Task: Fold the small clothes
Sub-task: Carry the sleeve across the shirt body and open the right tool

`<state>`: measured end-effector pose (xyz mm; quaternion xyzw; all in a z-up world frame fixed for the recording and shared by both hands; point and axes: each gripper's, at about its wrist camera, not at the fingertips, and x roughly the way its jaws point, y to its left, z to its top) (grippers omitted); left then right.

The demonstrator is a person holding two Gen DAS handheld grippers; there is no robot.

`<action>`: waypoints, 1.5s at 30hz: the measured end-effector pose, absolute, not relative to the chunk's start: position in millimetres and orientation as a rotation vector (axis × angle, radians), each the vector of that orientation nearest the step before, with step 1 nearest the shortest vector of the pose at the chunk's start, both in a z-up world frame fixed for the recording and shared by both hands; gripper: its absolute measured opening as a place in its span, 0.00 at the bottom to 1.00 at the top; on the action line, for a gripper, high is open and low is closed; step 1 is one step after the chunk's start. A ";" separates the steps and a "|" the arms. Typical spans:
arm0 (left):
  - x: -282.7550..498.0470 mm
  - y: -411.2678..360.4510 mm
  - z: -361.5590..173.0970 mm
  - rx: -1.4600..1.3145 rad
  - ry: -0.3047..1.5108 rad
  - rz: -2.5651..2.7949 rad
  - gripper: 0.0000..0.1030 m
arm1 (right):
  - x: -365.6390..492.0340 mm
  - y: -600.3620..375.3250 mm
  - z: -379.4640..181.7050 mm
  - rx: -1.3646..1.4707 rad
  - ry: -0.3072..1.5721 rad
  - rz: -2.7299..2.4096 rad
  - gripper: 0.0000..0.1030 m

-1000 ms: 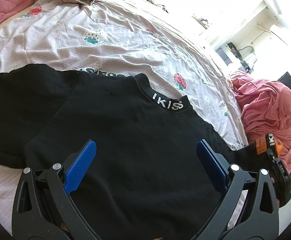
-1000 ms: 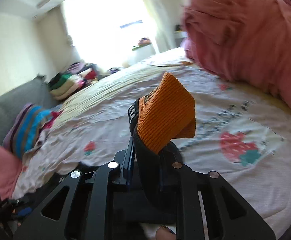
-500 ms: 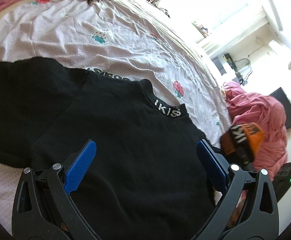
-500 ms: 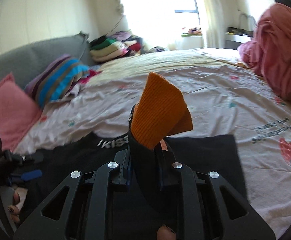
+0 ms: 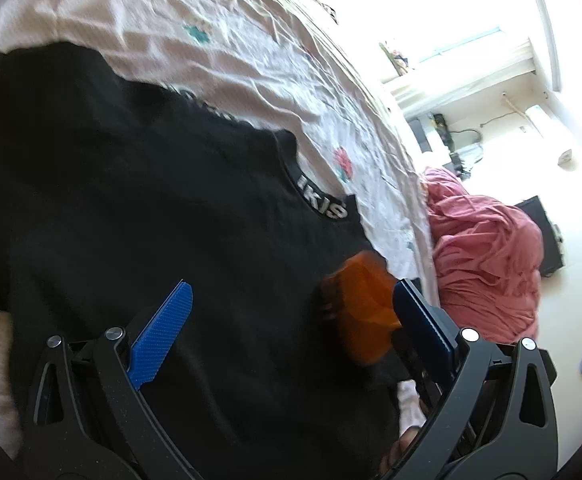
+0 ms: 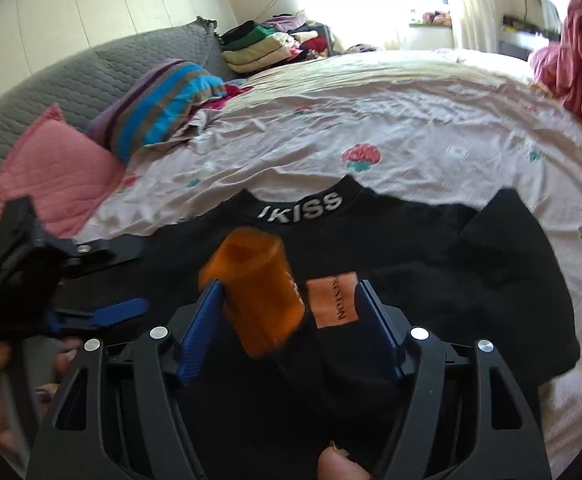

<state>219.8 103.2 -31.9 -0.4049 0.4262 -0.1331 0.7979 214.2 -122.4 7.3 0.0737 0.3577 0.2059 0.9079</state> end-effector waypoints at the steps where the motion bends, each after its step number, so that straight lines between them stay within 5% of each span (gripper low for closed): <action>1: 220.3 100.2 -33.1 -0.874 0.918 -0.300 0.91 | 212.3 -127.5 9.0 0.172 0.741 0.425 0.65; 15: 226.7 52.1 -49.6 -0.789 0.992 -0.376 0.56 | 192.9 -187.6 23.8 0.244 0.730 0.371 0.65; 20: 229.5 39.9 -52.8 -0.739 1.007 -0.391 0.28 | 192.4 -199.8 25.9 0.261 0.724 0.351 0.65; 22: 230.0 37.5 -53.8 -0.707 1.009 -0.381 0.02 | 192.3 -204.7 26.0 0.268 0.726 0.335 0.65; 36: 199.6 82.4 14.0 -0.665 0.757 -0.321 0.00 | 190.4 -226.2 24.4 0.255 0.730 0.278 0.65; 45: 191.6 99.4 18.8 -0.682 0.749 -0.288 0.00 | 194.6 -214.6 20.1 0.176 0.738 0.229 0.65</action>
